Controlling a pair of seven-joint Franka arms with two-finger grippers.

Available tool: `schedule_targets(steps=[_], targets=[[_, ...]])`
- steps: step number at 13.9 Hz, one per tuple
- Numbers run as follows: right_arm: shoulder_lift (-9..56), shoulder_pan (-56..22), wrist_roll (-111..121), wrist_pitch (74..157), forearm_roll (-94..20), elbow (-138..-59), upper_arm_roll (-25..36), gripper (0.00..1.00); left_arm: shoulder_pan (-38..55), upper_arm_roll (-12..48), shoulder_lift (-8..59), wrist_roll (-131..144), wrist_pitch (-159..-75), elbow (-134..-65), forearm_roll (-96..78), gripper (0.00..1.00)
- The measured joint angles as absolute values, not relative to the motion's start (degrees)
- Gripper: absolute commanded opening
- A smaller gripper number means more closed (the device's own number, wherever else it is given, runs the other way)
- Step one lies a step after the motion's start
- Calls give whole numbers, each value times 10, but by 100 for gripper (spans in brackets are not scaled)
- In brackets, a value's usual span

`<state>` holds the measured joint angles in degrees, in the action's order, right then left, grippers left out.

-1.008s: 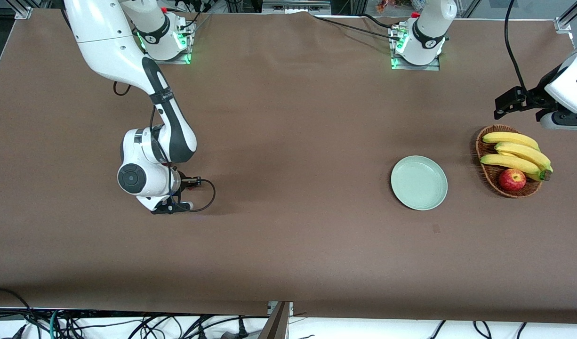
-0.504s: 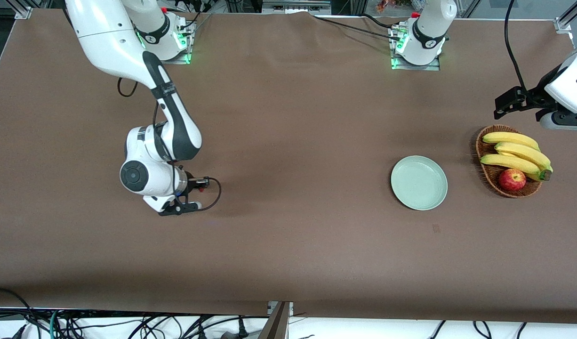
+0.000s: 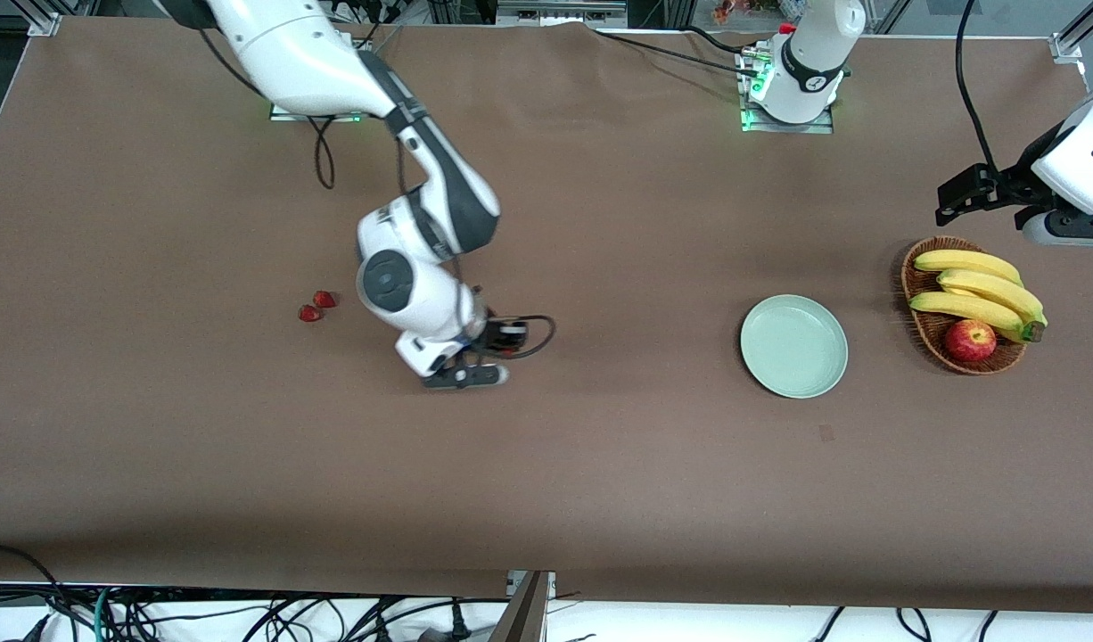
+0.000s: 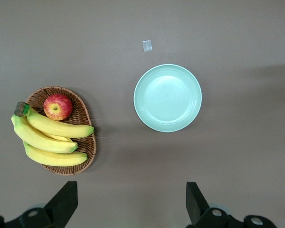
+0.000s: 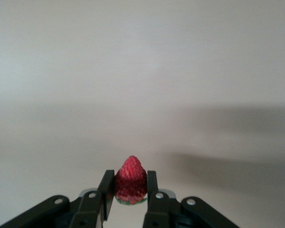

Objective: Collect all strawberries into plate
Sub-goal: 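Carry the strawberry toward the plate and release it midway with the right gripper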

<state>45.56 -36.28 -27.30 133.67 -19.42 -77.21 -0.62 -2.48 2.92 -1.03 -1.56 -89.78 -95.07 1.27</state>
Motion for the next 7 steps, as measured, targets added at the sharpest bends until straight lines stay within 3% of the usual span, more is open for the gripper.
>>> schedule_targets(steps=[1,2,5,7], targets=[[473,-388,-318,1375,-194,-758,-7,16,-25,29,-10,-16,-898,-951,13,100],[495,-416,-367,1413,-194,-744,-8,18,-25,29,-10,-16,-898,-951,13,100],[575,-500,-482,1561,-194,-706,-8,60,-25,29,-10,-16,-898,-950,13,100],[614,-525,-514,1613,-194,-689,-5,67,-25,29,-10,-16,-898,-950,13,100]])
